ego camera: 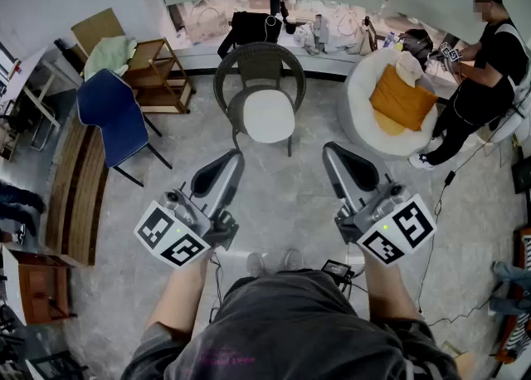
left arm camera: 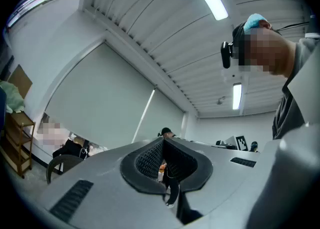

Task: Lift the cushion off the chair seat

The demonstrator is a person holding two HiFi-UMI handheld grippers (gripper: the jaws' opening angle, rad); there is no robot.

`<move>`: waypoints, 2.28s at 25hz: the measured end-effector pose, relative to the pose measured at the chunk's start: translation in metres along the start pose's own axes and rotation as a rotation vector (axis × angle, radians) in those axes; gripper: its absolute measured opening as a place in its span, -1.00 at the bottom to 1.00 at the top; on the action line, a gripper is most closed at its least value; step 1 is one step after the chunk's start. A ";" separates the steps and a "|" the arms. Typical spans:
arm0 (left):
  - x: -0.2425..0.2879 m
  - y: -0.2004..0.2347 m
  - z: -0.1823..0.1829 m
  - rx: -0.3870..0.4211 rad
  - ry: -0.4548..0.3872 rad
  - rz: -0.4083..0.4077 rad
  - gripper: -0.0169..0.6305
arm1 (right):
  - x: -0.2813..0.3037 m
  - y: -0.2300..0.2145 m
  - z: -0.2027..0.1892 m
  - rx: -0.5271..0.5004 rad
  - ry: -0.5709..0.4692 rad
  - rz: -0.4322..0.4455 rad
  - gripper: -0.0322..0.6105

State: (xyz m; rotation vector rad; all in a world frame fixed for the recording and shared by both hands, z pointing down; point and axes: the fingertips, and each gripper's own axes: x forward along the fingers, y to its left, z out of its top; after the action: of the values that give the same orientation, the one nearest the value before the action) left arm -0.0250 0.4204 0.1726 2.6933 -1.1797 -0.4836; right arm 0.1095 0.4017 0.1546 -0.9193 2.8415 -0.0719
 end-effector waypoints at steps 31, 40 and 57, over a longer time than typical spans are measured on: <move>0.040 -0.027 -0.022 0.037 -0.019 0.076 -0.91 | -0.038 -0.053 0.000 0.067 -0.012 0.060 -0.86; 0.053 -0.002 -0.024 0.024 -0.018 0.087 -0.92 | -0.023 -0.073 -0.011 0.083 0.014 0.047 -0.86; 0.096 0.129 -0.019 -0.013 -0.001 0.069 -0.92 | 0.096 -0.131 -0.044 0.097 0.060 0.020 -0.86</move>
State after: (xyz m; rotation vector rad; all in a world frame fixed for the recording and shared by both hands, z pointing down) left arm -0.0454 0.2631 0.2034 2.6322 -1.2600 -0.4809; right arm 0.1011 0.2394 0.1976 -0.8830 2.8725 -0.2359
